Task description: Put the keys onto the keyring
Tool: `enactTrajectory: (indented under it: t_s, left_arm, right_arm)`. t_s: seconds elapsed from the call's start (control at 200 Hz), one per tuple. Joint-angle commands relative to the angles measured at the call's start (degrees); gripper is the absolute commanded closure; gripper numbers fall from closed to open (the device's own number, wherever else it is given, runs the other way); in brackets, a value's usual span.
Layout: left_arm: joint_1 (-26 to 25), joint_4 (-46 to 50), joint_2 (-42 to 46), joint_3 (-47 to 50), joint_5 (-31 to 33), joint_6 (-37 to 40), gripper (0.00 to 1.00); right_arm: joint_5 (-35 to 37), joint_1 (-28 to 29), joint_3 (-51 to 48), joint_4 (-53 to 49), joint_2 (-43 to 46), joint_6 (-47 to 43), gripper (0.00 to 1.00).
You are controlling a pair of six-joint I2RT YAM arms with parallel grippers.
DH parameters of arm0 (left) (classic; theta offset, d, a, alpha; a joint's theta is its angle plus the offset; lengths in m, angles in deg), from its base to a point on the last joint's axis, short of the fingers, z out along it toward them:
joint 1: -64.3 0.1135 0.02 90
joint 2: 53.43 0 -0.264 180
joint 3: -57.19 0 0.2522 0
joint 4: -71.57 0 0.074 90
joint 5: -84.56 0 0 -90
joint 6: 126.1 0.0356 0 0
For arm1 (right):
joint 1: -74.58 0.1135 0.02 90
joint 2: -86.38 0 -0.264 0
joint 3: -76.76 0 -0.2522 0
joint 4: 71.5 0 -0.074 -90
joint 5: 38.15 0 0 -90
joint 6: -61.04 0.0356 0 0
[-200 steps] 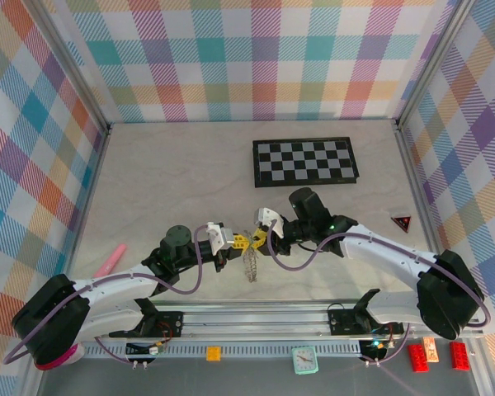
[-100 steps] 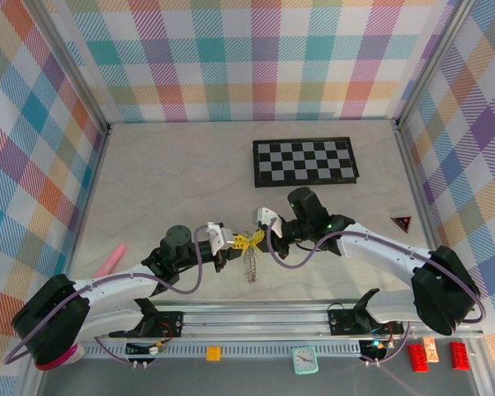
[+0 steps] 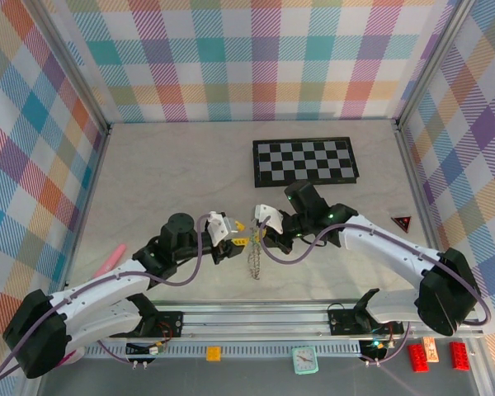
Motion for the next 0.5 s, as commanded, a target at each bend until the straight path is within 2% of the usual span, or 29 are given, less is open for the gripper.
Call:
enactTrajectory:
  t_s: [0.0, 0.18, 0.495]
  left_arm:
    - [-0.31, 7.25, -0.49, -1.55, -1.65, 1.97, 0.65]
    - [-0.31, 2.93, -1.60, -1.38, -2.84, 1.42, 0.70]
    - [-0.31, 1.38, -3.48, -1.05, -3.87, 1.69, 0.78]
  right_arm:
    - [3.92, 1.59, 4.23, -7.75, -0.87, -4.26, 1.00]
    - [6.14, 3.51, 7.18, -10.23, -2.32, -6.33, 1.00]
    - [5.71, 6.08, 9.94, -9.93, -3.87, -6.09, 1.00]
